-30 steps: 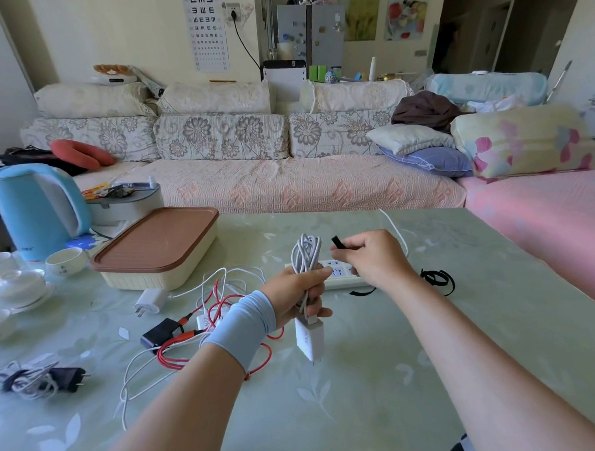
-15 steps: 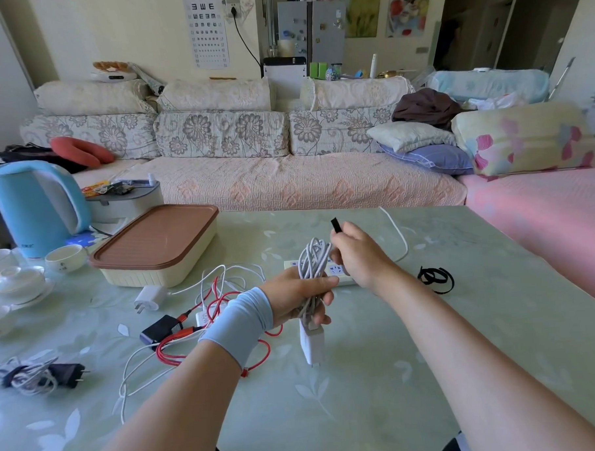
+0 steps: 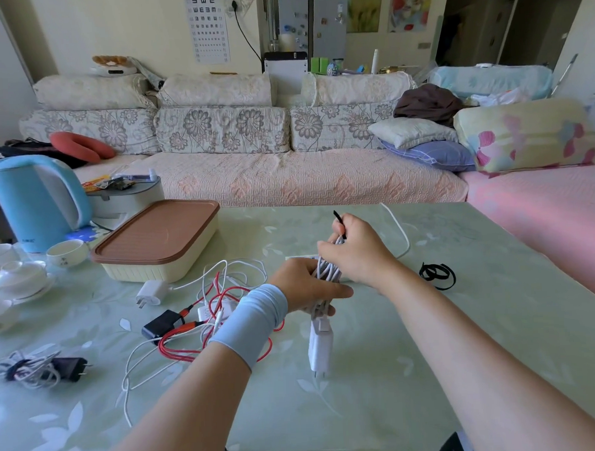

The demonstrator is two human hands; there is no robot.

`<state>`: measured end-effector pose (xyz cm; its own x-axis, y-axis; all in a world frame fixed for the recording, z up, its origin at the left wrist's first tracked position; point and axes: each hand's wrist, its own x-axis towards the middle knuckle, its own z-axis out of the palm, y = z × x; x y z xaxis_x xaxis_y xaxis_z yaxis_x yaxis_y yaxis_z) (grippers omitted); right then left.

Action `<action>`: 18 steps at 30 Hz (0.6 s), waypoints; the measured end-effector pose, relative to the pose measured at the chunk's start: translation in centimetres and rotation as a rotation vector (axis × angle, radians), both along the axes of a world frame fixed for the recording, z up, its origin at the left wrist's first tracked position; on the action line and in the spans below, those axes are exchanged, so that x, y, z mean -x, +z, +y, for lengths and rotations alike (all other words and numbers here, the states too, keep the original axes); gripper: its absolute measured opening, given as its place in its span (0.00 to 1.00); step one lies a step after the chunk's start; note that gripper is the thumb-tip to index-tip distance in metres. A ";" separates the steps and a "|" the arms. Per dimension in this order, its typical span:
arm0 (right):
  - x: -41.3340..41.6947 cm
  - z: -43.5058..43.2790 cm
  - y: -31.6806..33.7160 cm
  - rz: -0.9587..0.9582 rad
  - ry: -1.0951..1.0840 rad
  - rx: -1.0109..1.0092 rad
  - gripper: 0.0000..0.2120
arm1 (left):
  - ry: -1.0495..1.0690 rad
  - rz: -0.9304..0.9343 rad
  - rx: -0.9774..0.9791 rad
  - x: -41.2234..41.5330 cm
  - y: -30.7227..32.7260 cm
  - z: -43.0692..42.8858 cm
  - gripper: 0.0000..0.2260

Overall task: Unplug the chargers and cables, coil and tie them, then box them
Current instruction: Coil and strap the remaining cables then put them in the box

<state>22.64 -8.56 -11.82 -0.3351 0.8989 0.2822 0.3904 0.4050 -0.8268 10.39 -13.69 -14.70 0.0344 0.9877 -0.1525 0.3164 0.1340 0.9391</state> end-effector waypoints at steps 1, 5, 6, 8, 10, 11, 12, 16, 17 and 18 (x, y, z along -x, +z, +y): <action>0.0 0.1 0.0 0.003 -0.020 -0.007 0.16 | 0.030 0.020 -0.022 -0.1 0.0 0.1 0.10; -0.1 0.4 -0.4 0.059 -0.042 -0.018 0.17 | -0.042 -0.023 0.022 -0.8 -0.4 0.0 0.04; -0.1 0.3 -0.5 0.067 -0.043 -0.015 0.16 | -0.040 -0.037 0.043 -1.1 -0.5 0.0 0.03; -0.1 0.3 -0.6 0.069 -0.039 0.000 0.16 | -0.026 -0.004 0.062 -1.2 -0.7 0.2 0.06; -0.1 0.2 -0.6 0.036 -0.039 0.005 0.16 | -0.016 0.084 0.060 -1.1 -0.8 0.2 0.09; -0.2 0.2 -0.5 0.024 -0.037 0.014 0.16 | 0.005 0.085 0.060 -1.0 -0.9 0.2 0.09; -0.2 0.2 -0.3 0.051 -0.036 0.052 0.15 | 0.031 0.055 0.061 -0.9 -0.9 0.3 0.10; -0.6 0.9 0.4 0.300 -0.040 0.223 0.12 | 0.081 -0.099 0.109 0.1 -0.4 0.1 0.07; -0.8 0.9 0.4 0.267 -0.006 0.200 0.14 | 0.088 -0.131 0.120 0.3 -0.3 0.0 0.07; -1.0 0.7 0.4 0.219 0.048 0.180 0.15 | 0.104 -0.148 0.115 0.5 -0.3 0.1 0.07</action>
